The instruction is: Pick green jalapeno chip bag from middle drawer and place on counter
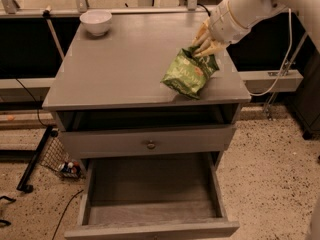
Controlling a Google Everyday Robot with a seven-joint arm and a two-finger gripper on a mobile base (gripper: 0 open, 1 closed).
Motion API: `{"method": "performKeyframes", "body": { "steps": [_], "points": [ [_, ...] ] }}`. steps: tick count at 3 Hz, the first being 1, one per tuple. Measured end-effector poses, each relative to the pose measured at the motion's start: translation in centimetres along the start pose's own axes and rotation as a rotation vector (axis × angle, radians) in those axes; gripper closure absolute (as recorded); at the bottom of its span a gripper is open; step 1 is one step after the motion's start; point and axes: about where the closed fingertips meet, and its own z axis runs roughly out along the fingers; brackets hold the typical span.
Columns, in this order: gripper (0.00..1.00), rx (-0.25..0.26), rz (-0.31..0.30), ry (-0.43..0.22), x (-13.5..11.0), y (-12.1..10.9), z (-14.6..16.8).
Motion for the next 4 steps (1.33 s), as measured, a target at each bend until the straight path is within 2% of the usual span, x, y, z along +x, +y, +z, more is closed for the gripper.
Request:
{"method": "performKeyframes", "body": {
  "steps": [1, 2, 3, 4],
  "points": [
    [0.08, -0.004, -0.001, -0.003, -0.1, 0.0, 0.3],
    [0.0, -0.007, -0.001, -0.005, -0.1, 0.1, 0.5],
    [0.0, -0.007, -0.001, -0.005, -0.1, 0.1, 0.5],
    [0.0, 0.021, 0.04, -0.006, 1.1, 0.6, -0.5]
  ]
}}
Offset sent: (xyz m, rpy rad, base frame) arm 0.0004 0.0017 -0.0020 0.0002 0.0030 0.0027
